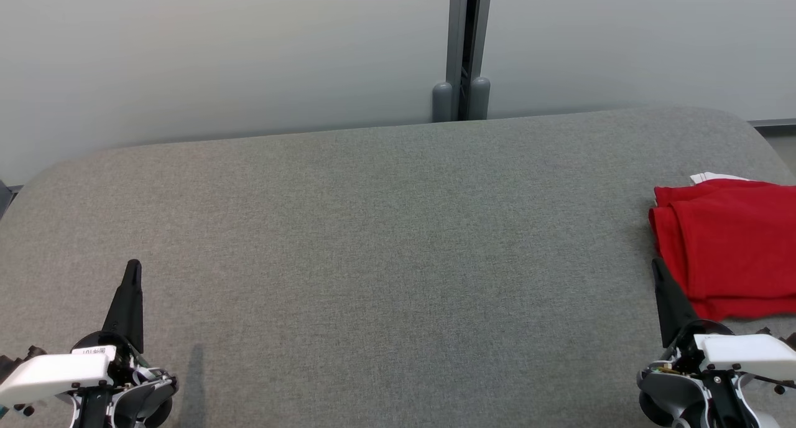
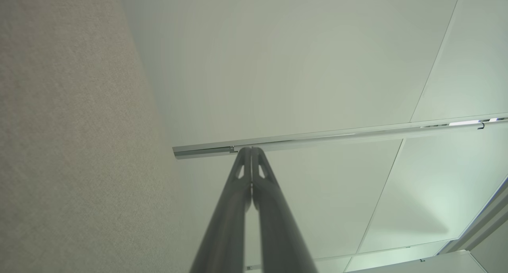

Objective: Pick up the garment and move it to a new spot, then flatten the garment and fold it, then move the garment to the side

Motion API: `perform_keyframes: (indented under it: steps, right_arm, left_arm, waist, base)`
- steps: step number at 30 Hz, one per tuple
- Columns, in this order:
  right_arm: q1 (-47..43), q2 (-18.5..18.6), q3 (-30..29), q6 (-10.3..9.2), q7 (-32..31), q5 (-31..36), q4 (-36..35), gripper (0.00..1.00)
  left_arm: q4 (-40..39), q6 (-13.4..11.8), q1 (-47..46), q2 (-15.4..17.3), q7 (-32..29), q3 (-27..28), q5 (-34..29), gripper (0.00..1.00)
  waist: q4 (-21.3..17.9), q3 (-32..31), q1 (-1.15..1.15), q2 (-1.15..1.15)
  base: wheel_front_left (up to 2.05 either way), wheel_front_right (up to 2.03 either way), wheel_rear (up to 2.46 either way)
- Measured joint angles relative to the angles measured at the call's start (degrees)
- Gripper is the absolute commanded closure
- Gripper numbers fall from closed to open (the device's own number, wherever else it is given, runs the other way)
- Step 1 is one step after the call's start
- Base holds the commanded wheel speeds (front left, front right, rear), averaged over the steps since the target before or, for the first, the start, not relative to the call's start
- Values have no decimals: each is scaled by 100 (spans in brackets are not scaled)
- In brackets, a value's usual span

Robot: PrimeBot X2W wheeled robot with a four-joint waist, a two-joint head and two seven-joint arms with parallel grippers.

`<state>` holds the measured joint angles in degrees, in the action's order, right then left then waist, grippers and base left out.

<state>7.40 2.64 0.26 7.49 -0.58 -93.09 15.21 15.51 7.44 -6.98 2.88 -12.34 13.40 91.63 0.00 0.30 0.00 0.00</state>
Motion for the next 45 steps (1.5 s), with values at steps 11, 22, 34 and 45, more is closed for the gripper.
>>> perform_keyframes:
  steps: [11,22,34,45]
  right_arm:
    - [0,-1,1,0,0,0,0,100]
    - [0,0,1,0,0,0,0,100]
    - [0,0,1,1,0,-1,0,100]
    - [0,0,1,0,0,-1,0,100]
  left_arm:
    - [0,0,0,-2,0,2,-1,100]
    - [0,0,0,-4,-1,5,-1,100]
    - [0,0,0,-5,-5,8,-2,100]
    - [0,0,0,-7,-7,10,-3,100]
  waist:
    - [0,0,0,0]
    - [0,0,0,0]
    - [0,0,0,0]
    - [0,0,0,0]
  base:
    - [0,0,0]
    - [0,0,0]
    - [0,0,0]
    - [0,0,0]
